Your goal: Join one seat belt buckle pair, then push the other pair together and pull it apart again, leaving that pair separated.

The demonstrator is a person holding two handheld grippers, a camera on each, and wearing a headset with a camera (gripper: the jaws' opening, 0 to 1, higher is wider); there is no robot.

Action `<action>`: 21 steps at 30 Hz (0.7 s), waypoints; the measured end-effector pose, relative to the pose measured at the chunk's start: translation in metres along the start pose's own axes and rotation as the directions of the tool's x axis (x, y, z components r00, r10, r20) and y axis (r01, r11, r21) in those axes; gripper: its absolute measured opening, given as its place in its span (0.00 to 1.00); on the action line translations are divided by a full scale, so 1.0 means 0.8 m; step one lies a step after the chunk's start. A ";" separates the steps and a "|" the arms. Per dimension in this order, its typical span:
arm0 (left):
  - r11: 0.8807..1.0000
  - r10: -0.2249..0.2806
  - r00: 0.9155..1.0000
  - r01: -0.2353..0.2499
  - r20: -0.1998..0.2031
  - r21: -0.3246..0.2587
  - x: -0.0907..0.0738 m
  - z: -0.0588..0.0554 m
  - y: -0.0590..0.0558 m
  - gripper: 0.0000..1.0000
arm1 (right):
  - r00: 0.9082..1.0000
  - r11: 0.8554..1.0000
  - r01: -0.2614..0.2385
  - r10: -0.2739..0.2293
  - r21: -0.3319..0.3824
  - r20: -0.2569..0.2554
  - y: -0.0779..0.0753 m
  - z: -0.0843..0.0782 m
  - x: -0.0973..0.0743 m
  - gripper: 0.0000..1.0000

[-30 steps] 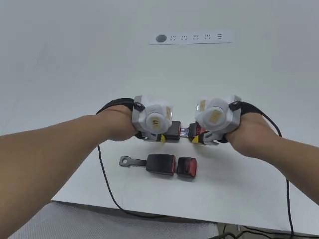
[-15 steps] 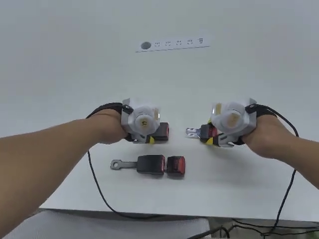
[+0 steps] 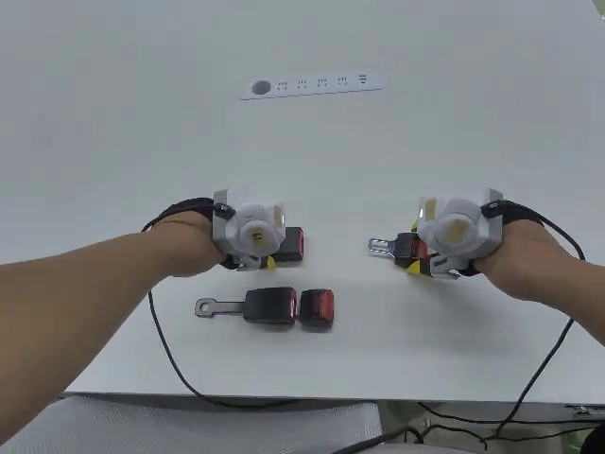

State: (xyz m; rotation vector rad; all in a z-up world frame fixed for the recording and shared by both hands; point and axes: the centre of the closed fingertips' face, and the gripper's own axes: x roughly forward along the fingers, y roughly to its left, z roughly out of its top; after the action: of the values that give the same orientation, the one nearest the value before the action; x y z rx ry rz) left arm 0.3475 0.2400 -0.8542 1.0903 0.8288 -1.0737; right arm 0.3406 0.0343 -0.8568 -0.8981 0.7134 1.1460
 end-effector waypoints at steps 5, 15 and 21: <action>0.994 0.081 0.996 -0.079 0.030 -0.071 -0.027 -0.010 0.019 0.44 | 0.999 0.992 0.040 -0.041 0.122 0.003 0.001 0.000 -0.016 0.51; 0.960 0.189 0.963 -0.140 0.193 -0.243 -0.108 -0.037 -0.009 0.54 | 0.991 0.944 0.126 -0.132 0.303 -0.001 0.045 0.020 -0.061 0.71; 0.939 0.204 0.958 -0.134 0.201 -0.318 -0.134 -0.080 -0.046 0.71 | 0.983 0.913 0.148 -0.179 0.379 0.048 0.081 0.040 -0.080 0.79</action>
State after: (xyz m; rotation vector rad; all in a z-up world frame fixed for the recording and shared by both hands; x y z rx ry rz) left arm 0.2803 0.3261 -0.7830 0.7479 0.6715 -0.8743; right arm 0.2615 0.0435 -0.8017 -0.5711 0.7444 0.8535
